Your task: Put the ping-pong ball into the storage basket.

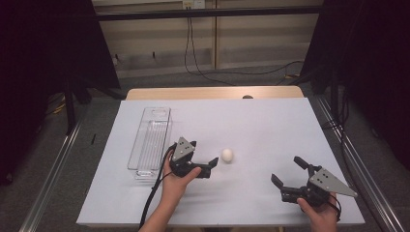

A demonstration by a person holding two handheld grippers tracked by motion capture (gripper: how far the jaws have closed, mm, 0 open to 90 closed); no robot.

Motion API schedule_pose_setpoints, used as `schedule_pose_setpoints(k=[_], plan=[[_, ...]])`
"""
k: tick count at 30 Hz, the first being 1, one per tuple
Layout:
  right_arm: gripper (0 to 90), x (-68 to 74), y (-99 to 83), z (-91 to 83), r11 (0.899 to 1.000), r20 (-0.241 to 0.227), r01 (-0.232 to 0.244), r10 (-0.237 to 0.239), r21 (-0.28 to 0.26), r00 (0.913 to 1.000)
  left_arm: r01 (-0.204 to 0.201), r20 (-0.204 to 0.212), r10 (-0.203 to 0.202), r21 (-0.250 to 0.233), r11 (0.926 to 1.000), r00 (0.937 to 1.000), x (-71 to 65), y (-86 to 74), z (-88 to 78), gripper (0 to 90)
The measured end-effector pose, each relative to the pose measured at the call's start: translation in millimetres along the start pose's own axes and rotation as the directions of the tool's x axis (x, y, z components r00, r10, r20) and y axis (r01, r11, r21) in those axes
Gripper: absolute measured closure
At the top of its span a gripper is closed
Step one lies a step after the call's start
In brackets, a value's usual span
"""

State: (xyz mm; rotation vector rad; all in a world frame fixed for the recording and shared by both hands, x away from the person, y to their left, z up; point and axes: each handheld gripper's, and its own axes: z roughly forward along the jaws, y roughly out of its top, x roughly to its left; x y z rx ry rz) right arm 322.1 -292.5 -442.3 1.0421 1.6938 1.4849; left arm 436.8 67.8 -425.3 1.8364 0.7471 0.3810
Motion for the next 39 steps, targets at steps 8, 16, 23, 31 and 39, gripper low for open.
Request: schedule_pose_setpoints(k=[8,16,23,31,39], plan=[[1.0,-0.4,0.0,0.5,1.000,-0.004,-0.002,0.002,-0.003,1.0000,-0.005,0.014,0.005,0.010,0.9999,0.9999,-1.9,0.6,5.1,2.7],[1.0,-0.1,0.3,0.4,1.000,-0.005,-0.005,0.005,-0.003,1.0000,0.001,0.025,-0.002,0.021,0.9998,0.9997,-2.3,0.4,8.9,2.6],[1.0,0.1,0.5,0.3,1.000,-0.004,-0.002,0.002,-0.003,1.0000,-0.001,0.017,0.001,0.033,0.9995,0.9999,-2.1,0.7,9.2,2.5],[1.0,0.2,0.5,0.7,1.000,-0.005,-0.001,0.001,-0.001,1.0000,-0.004,0.020,0.003,0.034,0.9994,0.9998,-3.0,2.6,11.7,2.4],[1.0,0.0,0.2,1.0,1.000,-0.004,-0.005,0.005,0.000,1.0000,0.005,0.016,-0.006,0.048,0.9989,0.9999,-2.6,2.1,14.4,2.4]])
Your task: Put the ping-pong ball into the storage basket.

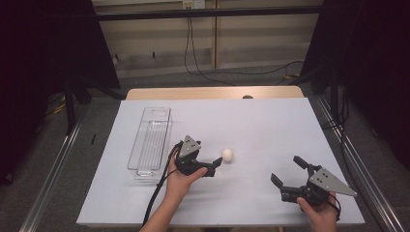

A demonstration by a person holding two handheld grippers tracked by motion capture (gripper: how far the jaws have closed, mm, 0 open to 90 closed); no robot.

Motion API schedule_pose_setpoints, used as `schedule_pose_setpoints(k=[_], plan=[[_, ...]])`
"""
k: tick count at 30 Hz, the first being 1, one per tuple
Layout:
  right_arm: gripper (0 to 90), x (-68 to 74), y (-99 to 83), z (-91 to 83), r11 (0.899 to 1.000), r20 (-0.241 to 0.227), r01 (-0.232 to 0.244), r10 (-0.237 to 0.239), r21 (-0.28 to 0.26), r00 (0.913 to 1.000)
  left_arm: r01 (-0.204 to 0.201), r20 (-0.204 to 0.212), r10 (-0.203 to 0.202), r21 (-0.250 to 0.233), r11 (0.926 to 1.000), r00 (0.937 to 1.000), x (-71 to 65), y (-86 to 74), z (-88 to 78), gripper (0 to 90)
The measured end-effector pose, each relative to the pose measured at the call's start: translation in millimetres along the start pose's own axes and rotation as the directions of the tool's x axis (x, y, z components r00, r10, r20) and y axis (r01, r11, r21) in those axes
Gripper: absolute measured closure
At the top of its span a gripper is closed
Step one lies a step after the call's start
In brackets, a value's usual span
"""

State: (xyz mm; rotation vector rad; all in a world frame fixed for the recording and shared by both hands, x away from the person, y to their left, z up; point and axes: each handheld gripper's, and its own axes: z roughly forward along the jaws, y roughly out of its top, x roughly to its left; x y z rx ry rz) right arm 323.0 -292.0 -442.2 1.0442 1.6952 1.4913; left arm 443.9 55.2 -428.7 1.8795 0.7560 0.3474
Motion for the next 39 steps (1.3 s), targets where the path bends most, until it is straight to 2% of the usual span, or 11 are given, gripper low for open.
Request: schedule_pose_setpoints(k=[7,26,34,35,37,39], plan=[[1.0,-0.5,-0.2,0.2,1.000,-0.004,0.000,0.000,0.002,1.0000,0.004,0.010,-0.004,0.004,1.0000,0.9999,1.0,-1.1,2.7,2.5],[1.0,0.0,-0.1,1.0,1.000,-0.006,-0.001,0.001,0.000,1.0000,0.021,-0.010,-0.021,0.029,0.9994,0.9997,2.1,-1.4,4.6,2.7],[1.0,-0.4,0.1,1.2,1.000,-0.008,0.001,-0.001,0.001,1.0000,0.021,-0.013,-0.021,0.041,0.9989,0.9997,4.6,-0.7,5.3,2.8],[1.0,-0.6,0.0,1.3,1.000,-0.008,0.002,-0.002,0.001,1.0000,0.015,-0.004,-0.014,0.043,0.9990,0.9999,5.5,-0.4,5.7,2.8],[1.0,-0.6,0.1,1.3,1.000,-0.009,0.001,-0.001,0.000,1.0000,0.016,-0.008,-0.016,0.045,0.9989,0.9998,3.8,1.0,6.7,2.8],[0.9,-0.2,0.3,1.2,1.000,-0.005,-0.004,0.004,-0.004,1.0000,0.002,-0.014,-0.002,0.057,0.9984,0.9999,3.0,3.2,7.7,2.8]])
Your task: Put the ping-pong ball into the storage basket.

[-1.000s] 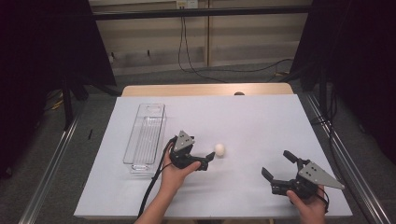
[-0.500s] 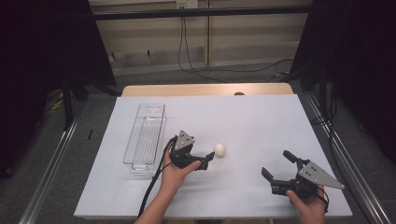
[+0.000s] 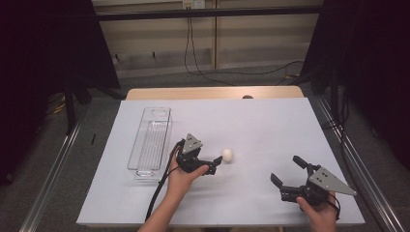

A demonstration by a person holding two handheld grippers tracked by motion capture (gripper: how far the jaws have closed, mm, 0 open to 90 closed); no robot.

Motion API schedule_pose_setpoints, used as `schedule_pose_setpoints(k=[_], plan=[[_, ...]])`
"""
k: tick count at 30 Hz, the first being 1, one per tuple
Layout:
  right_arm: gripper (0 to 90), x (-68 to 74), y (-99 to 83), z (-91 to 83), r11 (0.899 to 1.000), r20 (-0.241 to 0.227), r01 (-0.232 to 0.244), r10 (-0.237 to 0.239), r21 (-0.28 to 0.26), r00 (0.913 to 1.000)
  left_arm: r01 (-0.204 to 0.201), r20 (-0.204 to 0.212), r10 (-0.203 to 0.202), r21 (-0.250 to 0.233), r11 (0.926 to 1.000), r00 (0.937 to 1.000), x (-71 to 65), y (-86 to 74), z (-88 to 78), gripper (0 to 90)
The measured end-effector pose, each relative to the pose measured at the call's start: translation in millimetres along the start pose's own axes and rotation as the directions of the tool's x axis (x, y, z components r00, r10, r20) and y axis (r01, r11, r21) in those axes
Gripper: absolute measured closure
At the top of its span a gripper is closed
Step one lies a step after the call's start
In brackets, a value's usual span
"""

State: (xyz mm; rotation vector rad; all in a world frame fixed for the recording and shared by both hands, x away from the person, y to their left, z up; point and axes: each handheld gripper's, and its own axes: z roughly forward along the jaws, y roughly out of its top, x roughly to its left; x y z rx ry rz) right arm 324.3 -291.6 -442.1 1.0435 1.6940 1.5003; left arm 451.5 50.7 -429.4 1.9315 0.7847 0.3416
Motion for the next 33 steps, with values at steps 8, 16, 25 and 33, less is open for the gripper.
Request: schedule_pose_setpoints(k=[8,16,25,33], plan=[[1.0,-0.2,0.3,-0.7,1.000,0.002,-0.009,0.009,0.001,1.0000,-0.002,0.008,0.001,0.025,0.9997,1.0000,-2.1,5.2,9.1,3.0],[1.0,-1.0,0.1,-0.5,1.000,0.004,-0.013,0.013,0.000,0.9999,-0.004,0.015,0.003,0.052,0.9986,0.9999,-1.9,3.5,16.3,3.2],[1.0,-1.0,-0.1,0.1,1.000,0.003,-0.008,0.008,-0.001,1.0000,-0.033,0.024,0.032,0.054,0.9980,0.9992,-6.8,12.2,19.2,3.3],[1.0,-1.5,-0.3,0.0,1.000,0.002,-0.009,0.009,0.000,1.0000,-0.017,0.024,0.016,0.060,0.9981,0.9996,-7.1,13.7,22.3,3.3]])
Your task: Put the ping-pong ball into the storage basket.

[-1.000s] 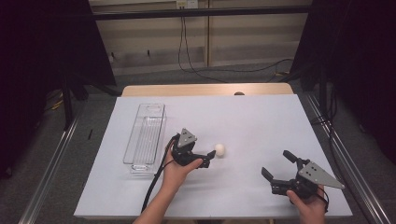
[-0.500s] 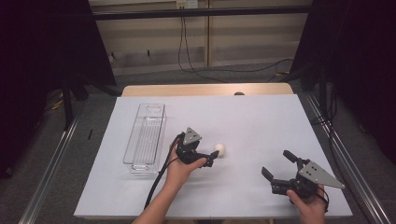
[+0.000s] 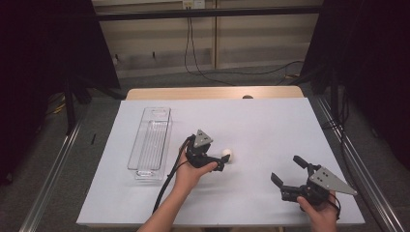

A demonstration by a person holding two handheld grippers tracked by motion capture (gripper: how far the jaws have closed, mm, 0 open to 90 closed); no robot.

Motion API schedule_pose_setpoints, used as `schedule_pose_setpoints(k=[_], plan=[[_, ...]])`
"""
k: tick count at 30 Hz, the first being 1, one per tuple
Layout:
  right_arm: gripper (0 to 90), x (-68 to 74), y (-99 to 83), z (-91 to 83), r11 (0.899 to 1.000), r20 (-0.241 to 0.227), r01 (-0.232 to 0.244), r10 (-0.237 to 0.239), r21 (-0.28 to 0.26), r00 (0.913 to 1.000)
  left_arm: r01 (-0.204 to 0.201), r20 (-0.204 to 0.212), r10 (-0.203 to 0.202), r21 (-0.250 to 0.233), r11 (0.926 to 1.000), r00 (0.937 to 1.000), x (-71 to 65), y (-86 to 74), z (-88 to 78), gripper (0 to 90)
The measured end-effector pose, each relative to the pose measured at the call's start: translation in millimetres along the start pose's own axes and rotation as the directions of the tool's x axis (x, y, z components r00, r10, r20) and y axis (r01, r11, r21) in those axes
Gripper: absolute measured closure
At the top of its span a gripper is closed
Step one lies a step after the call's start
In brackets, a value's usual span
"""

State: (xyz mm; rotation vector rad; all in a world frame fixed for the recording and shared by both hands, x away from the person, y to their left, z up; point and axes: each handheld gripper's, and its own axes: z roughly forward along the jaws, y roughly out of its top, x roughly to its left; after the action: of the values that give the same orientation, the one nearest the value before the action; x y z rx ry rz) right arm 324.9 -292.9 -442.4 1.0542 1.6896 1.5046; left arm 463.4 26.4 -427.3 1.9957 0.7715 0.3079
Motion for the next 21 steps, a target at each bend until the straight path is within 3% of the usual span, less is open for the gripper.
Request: schedule_pose_setpoints(k=[21], plan=[[1.0,-0.8,0.3,-0.5,1.000,-0.003,-0.004,0.004,-0.001,1.0000,-0.008,0.014,0.007,0.031,0.9995,0.9999,-2.0,-1.6,9.9,3.3]])
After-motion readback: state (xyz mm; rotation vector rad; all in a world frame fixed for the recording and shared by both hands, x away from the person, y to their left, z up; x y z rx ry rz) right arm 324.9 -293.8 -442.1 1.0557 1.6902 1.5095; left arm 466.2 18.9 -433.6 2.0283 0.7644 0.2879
